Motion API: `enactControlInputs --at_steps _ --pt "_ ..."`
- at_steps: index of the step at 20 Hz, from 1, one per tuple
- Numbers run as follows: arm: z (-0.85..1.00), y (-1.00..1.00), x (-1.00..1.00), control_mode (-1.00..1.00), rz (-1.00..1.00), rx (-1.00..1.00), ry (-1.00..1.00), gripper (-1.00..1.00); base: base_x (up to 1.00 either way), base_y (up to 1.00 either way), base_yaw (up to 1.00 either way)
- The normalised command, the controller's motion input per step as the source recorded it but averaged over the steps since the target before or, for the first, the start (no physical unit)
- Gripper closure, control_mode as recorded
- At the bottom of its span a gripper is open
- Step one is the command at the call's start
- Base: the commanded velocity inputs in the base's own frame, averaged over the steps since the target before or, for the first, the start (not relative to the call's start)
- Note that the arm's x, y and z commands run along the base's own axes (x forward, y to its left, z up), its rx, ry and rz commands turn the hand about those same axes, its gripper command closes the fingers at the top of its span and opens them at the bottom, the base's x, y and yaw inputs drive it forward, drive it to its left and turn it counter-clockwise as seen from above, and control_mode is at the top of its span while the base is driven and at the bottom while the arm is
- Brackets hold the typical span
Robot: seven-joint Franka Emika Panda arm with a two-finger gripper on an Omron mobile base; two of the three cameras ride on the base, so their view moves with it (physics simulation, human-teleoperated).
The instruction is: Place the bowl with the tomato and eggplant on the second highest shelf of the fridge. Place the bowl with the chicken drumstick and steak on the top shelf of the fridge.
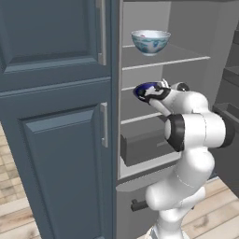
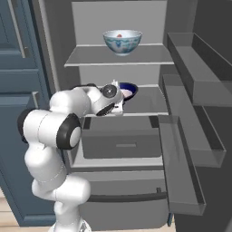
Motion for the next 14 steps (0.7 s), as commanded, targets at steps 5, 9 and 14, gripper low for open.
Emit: enactControlInputs --at_steps 5,9,14 --pt "-0.21 0.00 0.48 -1.00 -0.01 -0.05 0.00 1.00 0.00 0.00 0.00" --pt "-0.07 0.00 0.11 -1.00 0.00 0.00 0.00 1.00 0.00 0.00 0.00" --pt "0.00 0.00 0.03 -1.00 0.00 0.00 0.00 -1.00 0.00 0.00 0.00"
